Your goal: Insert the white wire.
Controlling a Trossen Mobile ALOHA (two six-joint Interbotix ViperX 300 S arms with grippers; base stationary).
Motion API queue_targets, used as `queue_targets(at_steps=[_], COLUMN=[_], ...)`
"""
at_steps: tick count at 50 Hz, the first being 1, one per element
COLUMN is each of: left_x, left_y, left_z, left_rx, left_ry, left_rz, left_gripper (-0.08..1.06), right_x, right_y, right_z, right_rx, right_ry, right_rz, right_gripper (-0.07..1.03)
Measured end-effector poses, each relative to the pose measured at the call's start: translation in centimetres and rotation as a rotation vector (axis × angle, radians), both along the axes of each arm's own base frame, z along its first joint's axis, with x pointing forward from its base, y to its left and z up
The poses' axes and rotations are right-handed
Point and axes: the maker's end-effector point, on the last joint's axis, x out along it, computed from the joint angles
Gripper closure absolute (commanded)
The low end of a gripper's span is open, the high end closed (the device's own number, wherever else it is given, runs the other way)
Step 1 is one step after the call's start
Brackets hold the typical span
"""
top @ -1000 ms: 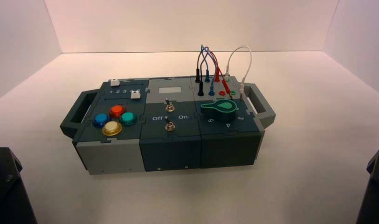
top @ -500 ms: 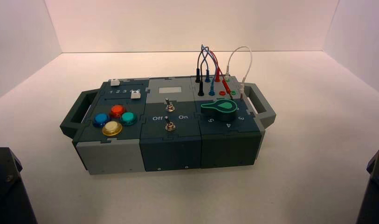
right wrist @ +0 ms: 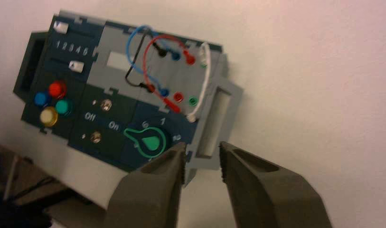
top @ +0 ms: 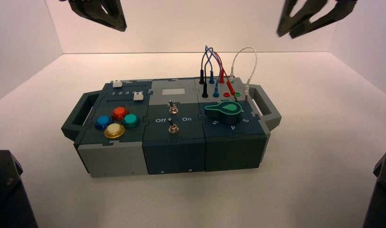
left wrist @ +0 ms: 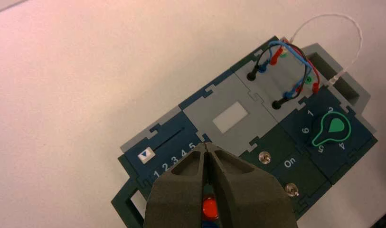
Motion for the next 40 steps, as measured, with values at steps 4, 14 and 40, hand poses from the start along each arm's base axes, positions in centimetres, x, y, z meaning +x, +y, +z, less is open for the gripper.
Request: queue_targets(at_steps=[4, 14, 40], left_x=[0.1, -0.5, -0.8], left_y=[-0.3, -1.1, -1.4], left_z=[0.1, -0.1, -0.3], left_rx=[-0.004, 0.002, 0.012], left_ry=[0.012, 0.041, 0.048], left_rz=[0.001, -0.026, -0.048], left_gripper=[1.0, 1.0, 1.0], right_x=[0.2, 0.5, 1.3], right_y=[0.4, 0.8, 4.1], right_z=[-0.8, -2.6, -6.7], right_rx=[-0.015, -0.046, -0.092], right_ry=[0.052, 0.13, 0.265], right_rz=[0.005, 0.009, 0.063], right_gripper=[0.37, 0.37, 0.37])
